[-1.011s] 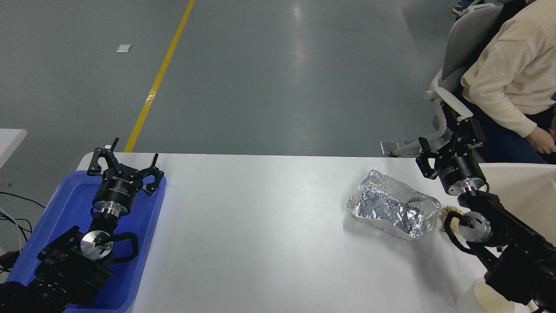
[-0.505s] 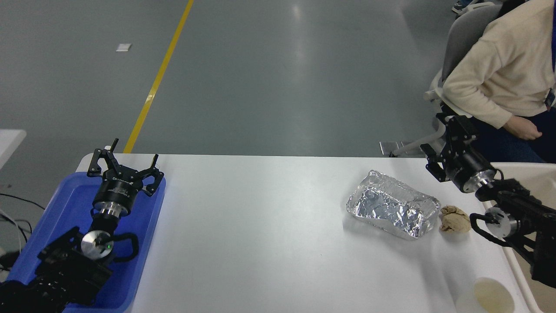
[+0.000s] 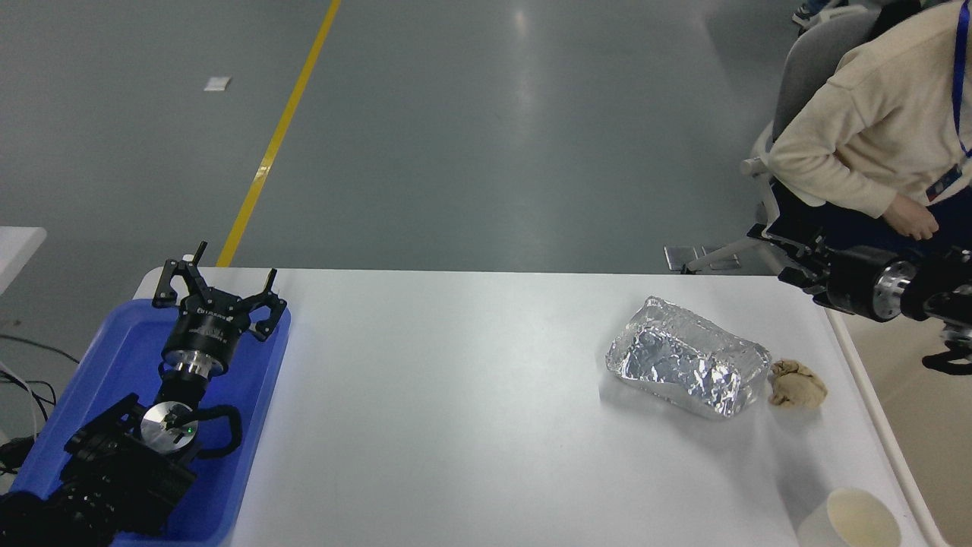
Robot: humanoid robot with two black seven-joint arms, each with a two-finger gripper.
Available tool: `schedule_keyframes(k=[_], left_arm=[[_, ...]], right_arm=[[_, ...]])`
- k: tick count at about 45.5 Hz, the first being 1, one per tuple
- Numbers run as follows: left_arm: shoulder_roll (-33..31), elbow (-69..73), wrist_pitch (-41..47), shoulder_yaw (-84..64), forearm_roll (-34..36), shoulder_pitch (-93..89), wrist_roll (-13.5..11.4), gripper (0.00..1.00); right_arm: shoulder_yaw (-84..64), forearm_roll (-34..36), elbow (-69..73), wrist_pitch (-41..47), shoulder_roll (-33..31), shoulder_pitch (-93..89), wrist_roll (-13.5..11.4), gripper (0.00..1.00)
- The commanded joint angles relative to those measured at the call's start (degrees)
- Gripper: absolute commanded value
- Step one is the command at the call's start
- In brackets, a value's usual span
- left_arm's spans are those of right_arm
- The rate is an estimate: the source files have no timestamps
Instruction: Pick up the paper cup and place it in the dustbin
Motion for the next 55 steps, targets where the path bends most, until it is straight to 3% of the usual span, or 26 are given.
schedule_keyframes(k=[1, 12, 18, 31, 42, 55], left_arm=[[0.00, 0.00, 0.00, 0.00, 0.00, 0.00, 0.01, 1.00], [0.00, 0.00, 0.00, 0.00, 0.00, 0.00, 0.01, 1.00], [0.00, 0.00, 0.00, 0.00, 0.00, 0.00, 0.01, 1.00], [0.00, 0.00, 0.00, 0.00, -0.08, 0.00, -0.07, 1.00], [0.00, 0.09, 0.00, 0.00, -0.08, 0.00, -0.07, 1.00], [0.00, 0.00, 0.00, 0.00, -0.08, 0.00, -0.07, 1.00]], right_arm=[[-21.58, -2.51, 9.64, 12.93, 1.74, 19.29, 0.01, 1.00], [-28.71, -13.85, 15.53, 26.48, 7.02, 31.95, 0.01, 1.00], [-29.24, -15.78, 19.31, 26.48, 8.51, 39.33, -0.25, 1.00], [-29.50, -26.94, 28.36, 26.48, 10.18, 49.97, -1.30, 1.00], [-32.05, -27.74, 31.45, 26.48, 10.18, 56.56, -4.11, 1.00], [-35.13, -26.60, 31.18, 26.48, 8.43, 56.65, -4.20, 1.00]])
